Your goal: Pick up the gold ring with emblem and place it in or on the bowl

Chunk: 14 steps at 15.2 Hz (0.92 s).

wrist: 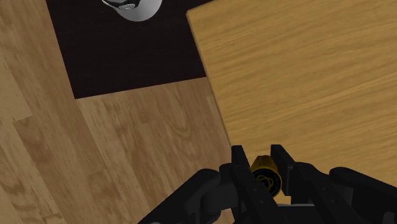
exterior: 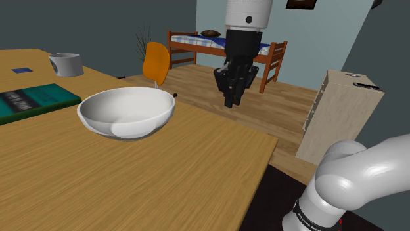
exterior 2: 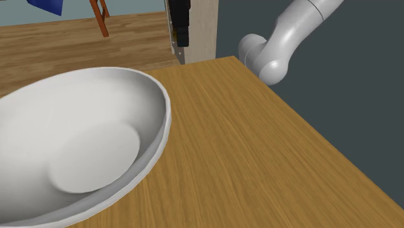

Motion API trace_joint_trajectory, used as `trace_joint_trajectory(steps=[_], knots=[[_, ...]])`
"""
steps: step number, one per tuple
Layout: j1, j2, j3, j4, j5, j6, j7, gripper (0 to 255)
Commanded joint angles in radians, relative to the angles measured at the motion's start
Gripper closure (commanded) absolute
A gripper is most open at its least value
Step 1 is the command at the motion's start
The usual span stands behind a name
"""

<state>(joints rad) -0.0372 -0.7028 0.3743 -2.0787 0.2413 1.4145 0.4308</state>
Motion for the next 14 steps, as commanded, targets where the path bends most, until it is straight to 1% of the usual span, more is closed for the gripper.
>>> trace_joint_trajectory(steps=[1,14], knots=[[-0.003,0.012,-0.004,0.036,-0.005,-0.024,0.001,255],[-0.022,0.11,-0.011,0.291,-0.03,-0.183,0.025,255]])
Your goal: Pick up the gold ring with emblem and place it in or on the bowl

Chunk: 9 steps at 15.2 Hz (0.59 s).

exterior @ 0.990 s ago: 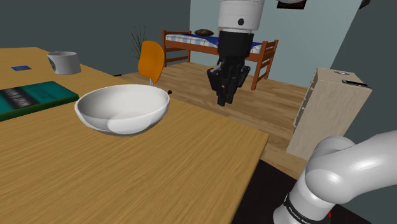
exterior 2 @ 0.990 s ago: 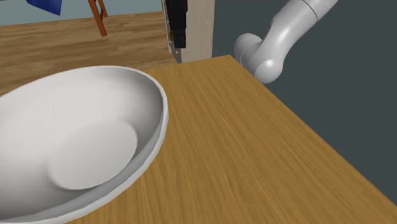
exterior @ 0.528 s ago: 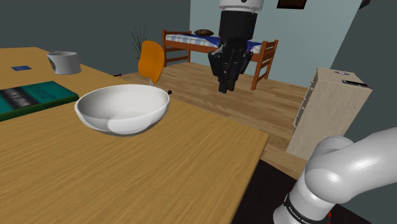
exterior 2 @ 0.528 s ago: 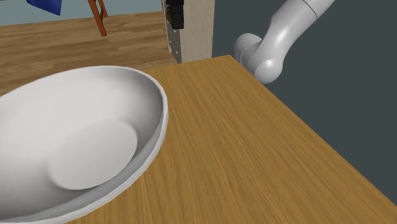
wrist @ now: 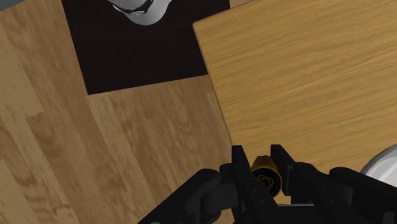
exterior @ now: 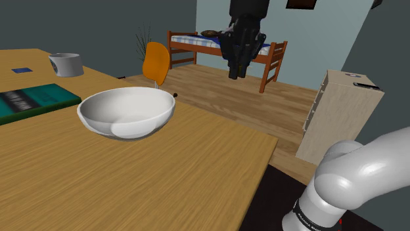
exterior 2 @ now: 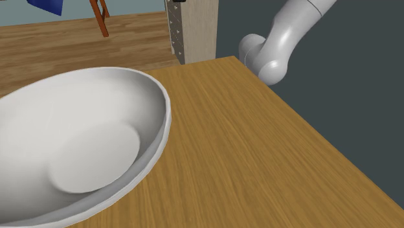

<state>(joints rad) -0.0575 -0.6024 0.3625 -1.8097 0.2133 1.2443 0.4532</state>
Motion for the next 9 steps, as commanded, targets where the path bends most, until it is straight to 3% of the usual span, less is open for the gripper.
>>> trace_joint_trajectory(steps=[1,9], knots=[[-0.003,0.016,0.001,0.039,-0.003,-0.023,0.005,255],[-0.025,0.293,0.213,0.276,-0.039,0.03,0.208,255]])
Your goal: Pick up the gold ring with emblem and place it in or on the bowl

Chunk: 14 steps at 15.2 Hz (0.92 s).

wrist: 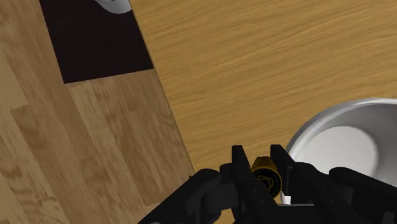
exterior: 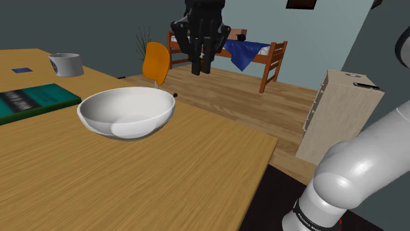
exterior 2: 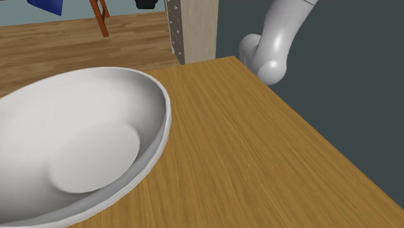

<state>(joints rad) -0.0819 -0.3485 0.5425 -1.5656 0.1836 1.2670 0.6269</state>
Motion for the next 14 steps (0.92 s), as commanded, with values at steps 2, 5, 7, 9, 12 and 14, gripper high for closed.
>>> trace_joint_trajectory(steps=[2,5,7,9,12,14], knots=[[0.001,0.129,0.097,0.111,-0.048,0.012,0.097,255],[0.026,0.291,0.198,0.252,-0.143,0.004,0.207,255],[0.077,0.422,0.258,0.368,-0.239,-0.019,0.288,255],[0.171,0.567,0.296,0.515,-0.357,-0.065,0.365,255],[0.255,0.655,0.289,0.606,-0.427,-0.088,0.399,255],[0.214,0.616,0.291,0.524,-0.393,-0.037,0.389,255]])
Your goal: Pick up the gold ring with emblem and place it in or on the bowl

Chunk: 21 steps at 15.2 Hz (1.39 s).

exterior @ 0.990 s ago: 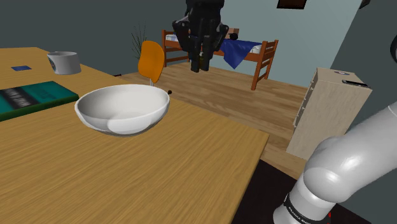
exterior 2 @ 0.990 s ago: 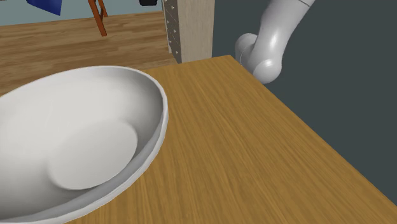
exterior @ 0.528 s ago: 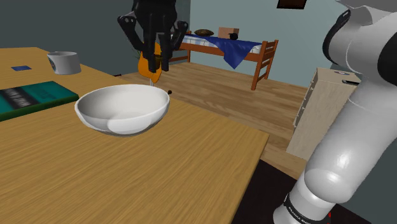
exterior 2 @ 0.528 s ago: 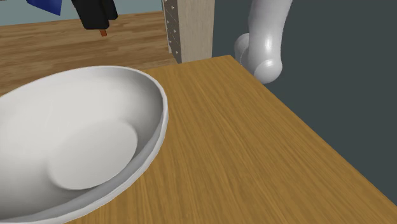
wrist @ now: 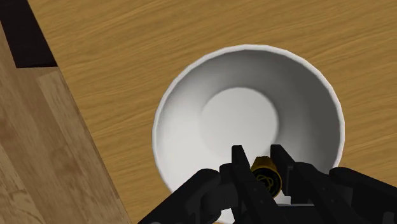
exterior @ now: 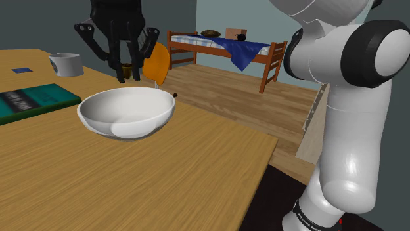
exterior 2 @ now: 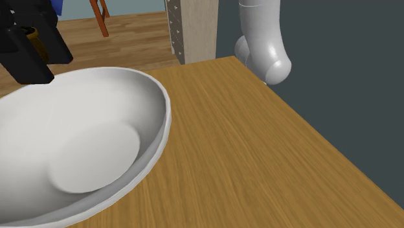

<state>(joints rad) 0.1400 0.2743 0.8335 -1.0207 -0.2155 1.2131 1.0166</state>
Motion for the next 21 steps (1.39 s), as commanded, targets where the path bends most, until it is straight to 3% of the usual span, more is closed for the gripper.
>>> trace_joint_trajectory(steps=[1,9,17,18,21], knots=[[-0.025,-0.024,0.001,-0.057,0.021,0.04,-0.006,255],[-0.117,-0.138,-0.009,-0.309,0.114,0.21,-0.05,255],[-0.116,-0.137,-0.009,-0.309,0.114,0.209,-0.049,255],[-0.116,-0.137,-0.009,-0.309,0.114,0.209,-0.049,0],[-0.116,-0.137,-0.009,-0.309,0.114,0.209,-0.049,0]])
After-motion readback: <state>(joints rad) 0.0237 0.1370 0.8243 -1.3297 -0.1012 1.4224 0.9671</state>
